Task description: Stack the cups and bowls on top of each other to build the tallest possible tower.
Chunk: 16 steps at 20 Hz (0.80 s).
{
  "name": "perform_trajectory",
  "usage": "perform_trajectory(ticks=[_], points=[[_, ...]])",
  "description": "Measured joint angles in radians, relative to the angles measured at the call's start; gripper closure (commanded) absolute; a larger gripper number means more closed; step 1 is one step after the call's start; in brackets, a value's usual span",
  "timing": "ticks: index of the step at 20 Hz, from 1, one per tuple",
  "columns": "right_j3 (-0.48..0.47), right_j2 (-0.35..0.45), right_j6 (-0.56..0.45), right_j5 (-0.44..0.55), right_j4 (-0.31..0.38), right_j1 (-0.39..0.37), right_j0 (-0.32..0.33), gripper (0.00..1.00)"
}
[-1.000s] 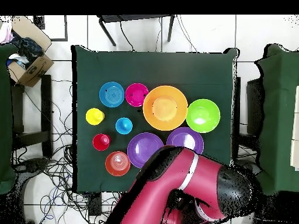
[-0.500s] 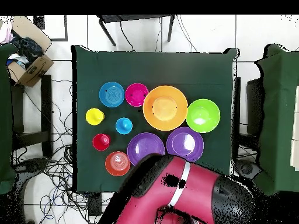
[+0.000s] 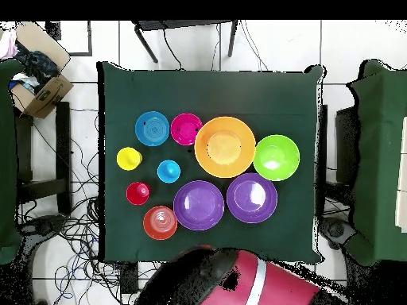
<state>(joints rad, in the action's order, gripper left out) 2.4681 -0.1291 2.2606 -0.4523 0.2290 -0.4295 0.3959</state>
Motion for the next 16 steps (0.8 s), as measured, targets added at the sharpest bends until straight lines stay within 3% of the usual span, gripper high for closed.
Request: perform_trajectory(ticks=[6, 16], points=[[0.001, 0.016, 0.0, 0.005, -0.017, -0.078, -0.012, 0.0], [-0.013, 0.059, 0.0, 0.043, -0.054, -0.082, -0.03, 0.0]])
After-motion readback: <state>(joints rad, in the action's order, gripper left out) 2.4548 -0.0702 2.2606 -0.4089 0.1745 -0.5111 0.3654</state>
